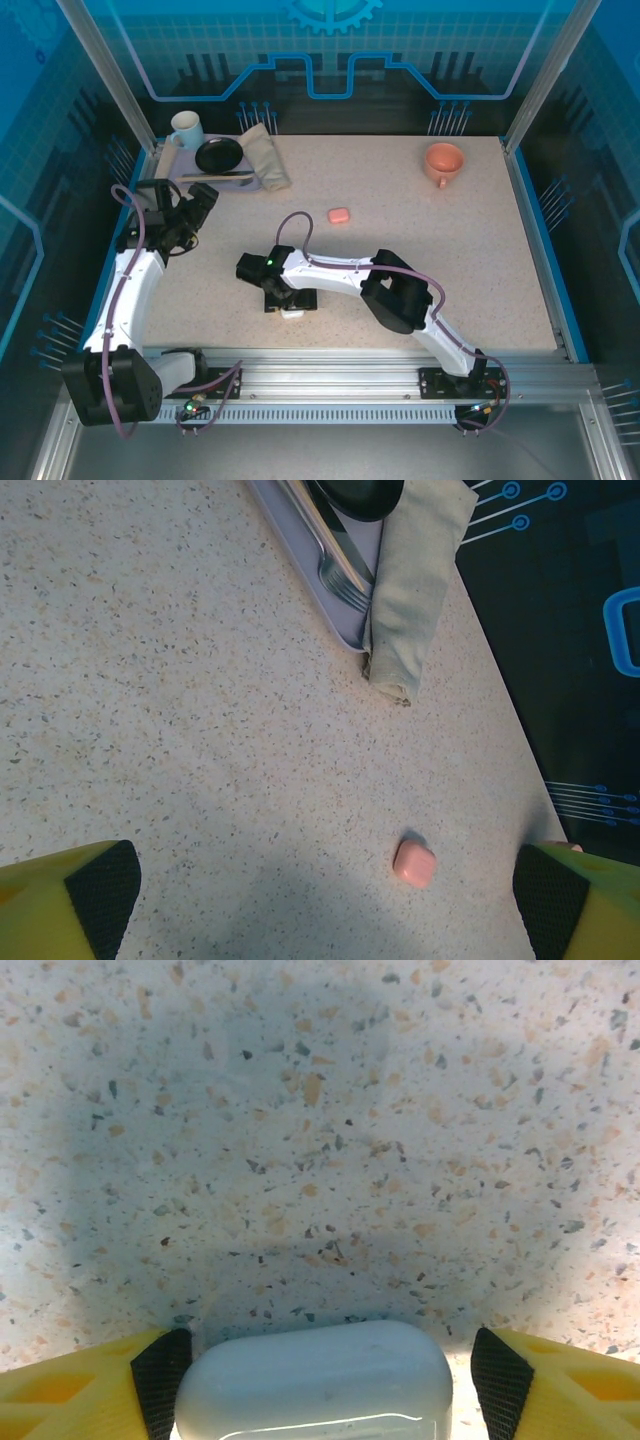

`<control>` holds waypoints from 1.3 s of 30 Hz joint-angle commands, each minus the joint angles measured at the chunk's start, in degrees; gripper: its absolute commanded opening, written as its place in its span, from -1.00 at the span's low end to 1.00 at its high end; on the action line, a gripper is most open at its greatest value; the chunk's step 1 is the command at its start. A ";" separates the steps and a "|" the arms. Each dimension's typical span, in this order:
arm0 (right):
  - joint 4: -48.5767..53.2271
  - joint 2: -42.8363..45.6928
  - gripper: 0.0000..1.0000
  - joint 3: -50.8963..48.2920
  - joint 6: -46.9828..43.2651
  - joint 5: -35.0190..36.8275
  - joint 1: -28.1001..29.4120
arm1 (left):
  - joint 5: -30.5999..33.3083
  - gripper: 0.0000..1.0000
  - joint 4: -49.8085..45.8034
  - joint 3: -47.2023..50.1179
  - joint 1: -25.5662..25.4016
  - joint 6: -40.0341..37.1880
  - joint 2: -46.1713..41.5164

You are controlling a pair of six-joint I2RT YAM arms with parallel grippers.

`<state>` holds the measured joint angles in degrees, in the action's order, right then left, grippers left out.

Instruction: Insert wireless bluetooth earbuds into charging case

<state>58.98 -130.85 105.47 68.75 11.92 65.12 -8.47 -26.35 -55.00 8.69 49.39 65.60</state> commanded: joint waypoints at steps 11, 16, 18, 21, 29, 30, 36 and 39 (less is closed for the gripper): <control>-4.39 0.66 0.28 -5.58 -2.55 -2.91 0.23 | -5.37 0.98 2.54 2.18 0.47 -1.05 -2.18; -5.70 1.99 0.50 -6.79 -7.34 -3.67 0.16 | -6.11 0.98 2.42 2.27 0.37 -1.43 -2.60; -5.37 2.23 0.50 -6.97 -9.49 -3.89 0.27 | -6.35 0.98 2.30 2.27 0.37 -1.56 -2.68; -4.71 2.48 0.47 -7.29 -11.88 -3.86 0.43 | -6.56 0.98 2.50 2.14 0.34 -1.51 -2.53; -5.35 2.46 0.41 -9.38 -13.09 -5.82 0.51 | -6.39 0.98 2.70 1.57 -0.63 -1.65 -1.88; -5.43 2.29 0.38 -9.25 -12.96 -6.20 0.53 | -6.09 0.98 2.66 1.57 -0.81 -1.66 -1.88; -7.20 3.40 0.04 -10.55 -10.74 -7.12 -0.09 | -6.67 0.98 3.08 1.57 -1.31 -1.68 -1.48; -9.90 6.13 -0.06 -12.70 -8.81 -6.57 -1.44 | -7.41 0.98 2.44 0.58 -1.70 -3.16 -0.49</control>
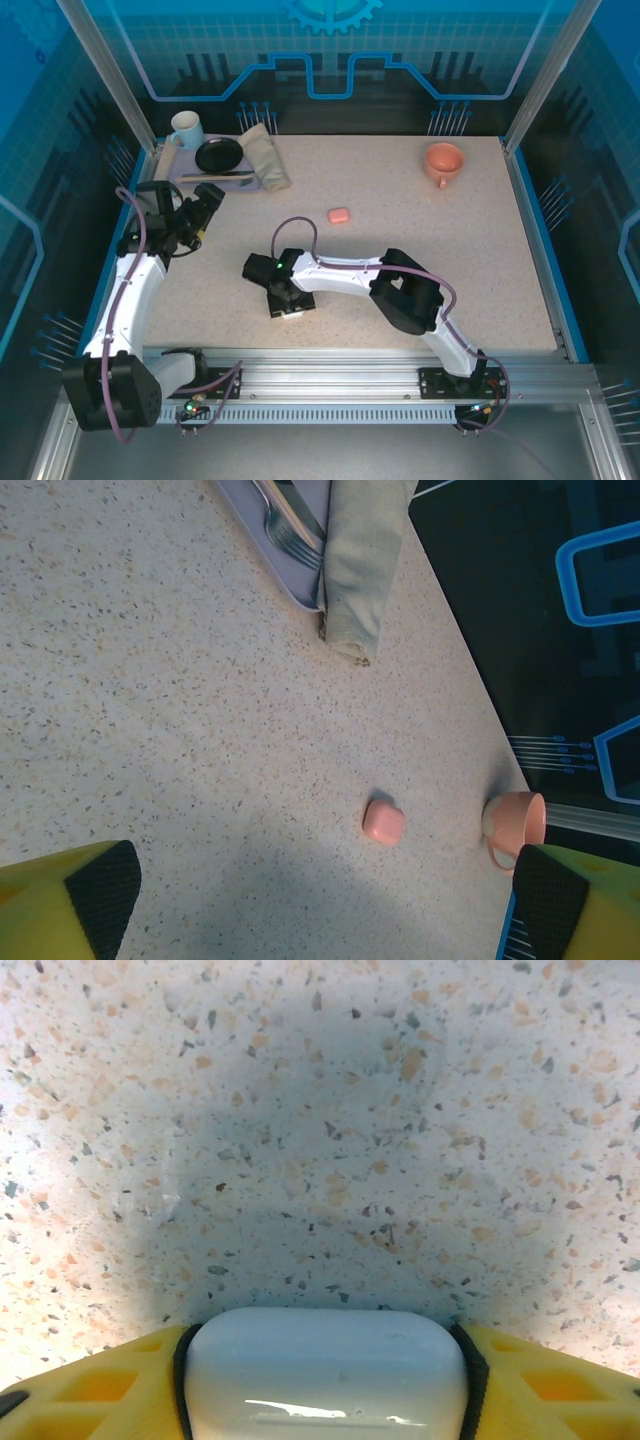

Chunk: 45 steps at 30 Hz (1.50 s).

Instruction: Insert wireless bluetooth earbuds into charging case

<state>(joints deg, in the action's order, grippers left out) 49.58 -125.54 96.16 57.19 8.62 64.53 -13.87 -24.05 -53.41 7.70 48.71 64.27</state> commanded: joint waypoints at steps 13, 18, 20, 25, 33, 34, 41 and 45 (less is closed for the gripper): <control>-7.88 15.20 -0.13 -5.91 4.90 -3.16 -17.32 | -11.57 0.98 20.57 9.63 -7.34 -4.19 1.40; -11.35 17.82 -0.12 -6.09 7.24 -5.34 -24.57 | -11.04 0.98 31.12 14.56 -13.71 -4.60 2.77; -12.80 18.57 -0.12 -6.54 8.71 -6.58 -26.83 | -9.51 0.98 35.56 16.43 -17.10 -3.83 4.03; -17.59 20.81 -0.12 -9.09 14.44 -9.22 -31.12 | -4.90 0.95 47.28 19.12 -26.20 -3.91 9.02; -23.19 22.22 -0.13 -11.77 23.25 -12.95 -33.75 | -0.74 0.55 54.70 13.91 -34.32 -5.68 20.01; -23.83 22.16 -0.13 -12.03 24.02 -13.47 -33.77 | -0.36 0.49 55.51 13.42 -34.77 -5.51 20.96; -26.40 22.31 -0.14 -13.82 27.89 -15.62 -33.64 | 1.12 0.24 60.07 10.62 -36.00 -4.85 25.58; -26.89 22.78 -0.14 -14.50 28.24 -15.74 -33.55 | 1.23 0.19 60.26 8.95 -35.98 -4.94 27.09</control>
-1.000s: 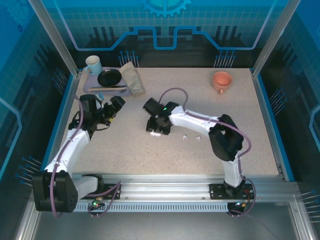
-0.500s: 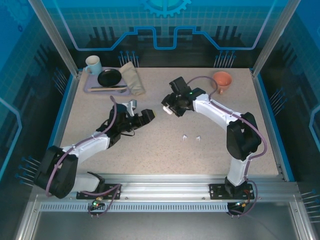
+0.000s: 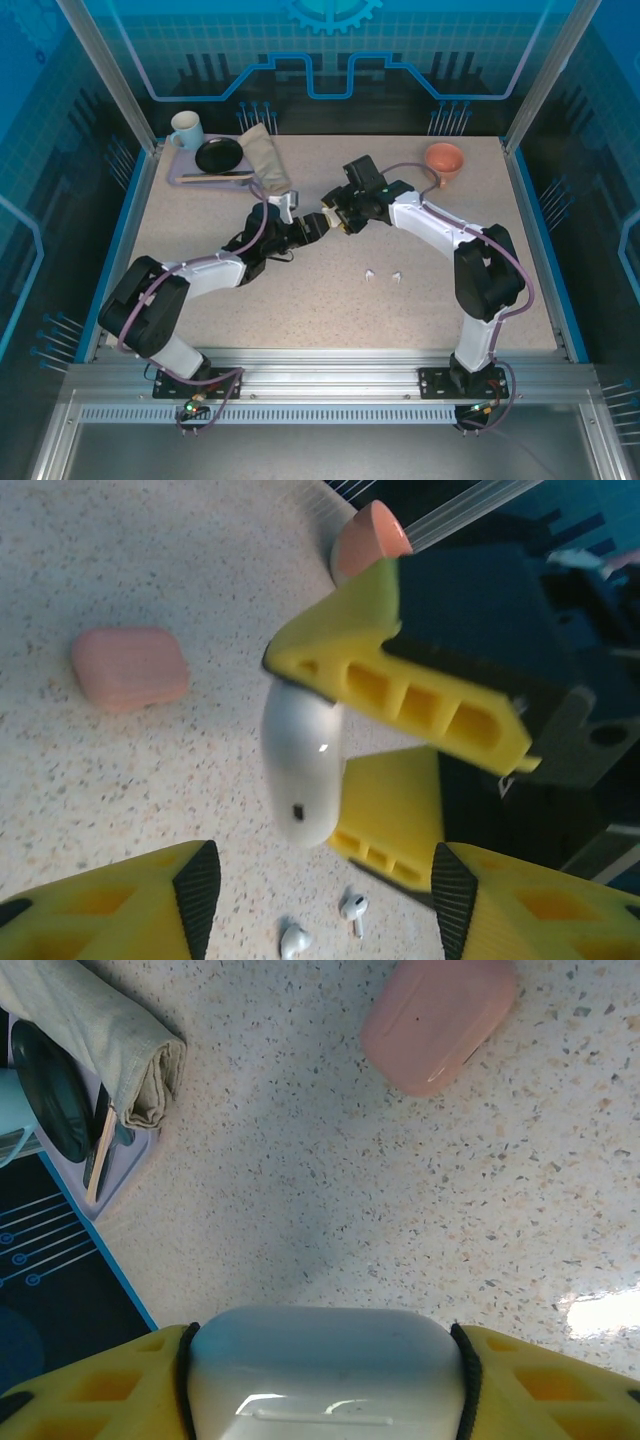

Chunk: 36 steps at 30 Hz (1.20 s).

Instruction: Insert wireless bluetooth earbuds into charging case

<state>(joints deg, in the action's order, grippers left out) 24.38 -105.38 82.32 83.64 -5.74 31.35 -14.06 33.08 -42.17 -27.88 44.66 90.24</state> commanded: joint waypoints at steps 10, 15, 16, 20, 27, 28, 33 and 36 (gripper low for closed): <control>-2.68 2.96 -0.14 -1.34 2.57 -2.17 -0.07 | 1.14 0.03 3.67 -4.98 -0.38 -1.25 4.64; -3.16 2.86 -0.15 -1.66 2.83 -2.61 0.01 | 0.97 -0.04 3.83 -6.06 -0.42 -1.16 6.13; -3.36 2.88 -0.14 -1.74 2.85 -2.70 0.07 | 0.97 -0.05 3.84 -6.21 -0.42 -1.07 6.33; -3.73 2.82 -0.15 -2.32 3.09 -3.03 0.03 | 0.71 -0.14 4.17 -6.99 -0.34 -0.82 7.27; -4.34 2.82 -0.15 -2.78 3.16 -3.53 -0.02 | 0.44 -0.26 4.27 -8.09 -0.41 -0.63 8.50; -4.33 2.89 -0.15 -2.83 3.28 -3.58 0.01 | 0.44 -0.29 4.42 -8.19 -0.42 -0.63 8.68; -4.94 2.93 -0.15 -3.05 3.46 -3.73 0.02 | 0.20 -0.55 4.59 -8.54 -0.42 -0.53 9.26; -5.16 3.24 -0.12 -3.28 3.55 -3.75 -0.11 | -0.09 -0.75 4.29 -8.80 -0.42 -0.39 9.15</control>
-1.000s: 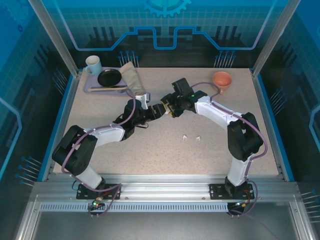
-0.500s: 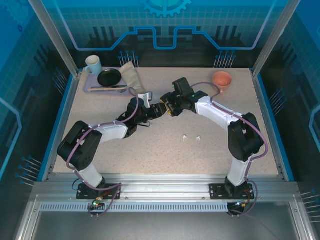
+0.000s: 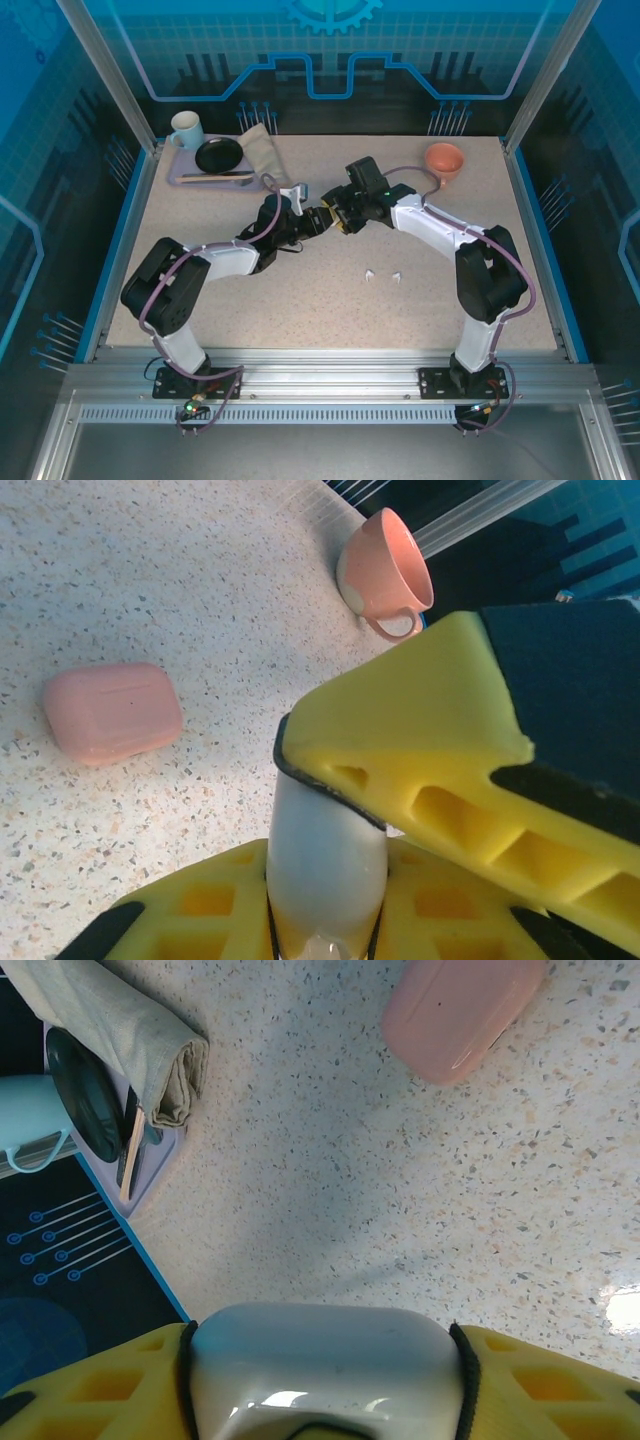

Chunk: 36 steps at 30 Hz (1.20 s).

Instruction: Insert wireless bluetooth earbuds into charging case

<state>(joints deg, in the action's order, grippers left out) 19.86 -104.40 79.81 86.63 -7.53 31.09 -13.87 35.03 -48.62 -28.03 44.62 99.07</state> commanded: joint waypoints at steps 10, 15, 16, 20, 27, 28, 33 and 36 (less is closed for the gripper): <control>-3.95 8.50 0.50 -1.06 -12.05 -2.31 -8.33 | -5.48 -1.00 -3.93 -0.88 0.65 -4.05 -7.46; -9.03 9.08 0.50 -1.93 -32.34 -16.33 -14.23 | -14.98 -1.00 -8.24 -2.97 4.32 -6.06 -11.48; -10.97 9.20 0.48 -2.71 -36.39 -19.00 -14.78 | -16.73 -1.00 -8.96 -3.62 5.10 -6.27 -11.75; -13.93 11.89 0.43 -5.88 -51.62 -27.35 -15.00 | -23.66 -1.00 -13.19 -7.50 7.75 -7.42 -11.46; -22.99 12.91 0.34 -10.56 -52.03 -34.17 -13.79 | -24.98 -1.00 -18.23 -10.48 8.17 -9.47 -11.27; -23.95 12.85 0.34 -10.79 -51.91 -34.48 -13.26 | -24.91 -1.00 -18.41 -10.69 8.17 -9.46 -11.08; -24.32 11.70 0.30 -10.51 -52.70 -34.75 -10.68 | -24.97 -1.00 -18.84 -11.40 8.17 -9.46 -10.55; -24.16 10.62 0.28 -10.29 -52.70 -34.72 -9.85 | -25.11 -1.00 -18.85 -11.84 8.17 -9.55 -10.20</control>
<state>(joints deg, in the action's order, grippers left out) -2.24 -93.17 69.30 35.48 -40.18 20.34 -37.01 16.71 -58.00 -19.97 36.88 88.44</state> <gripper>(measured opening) 0.643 0.229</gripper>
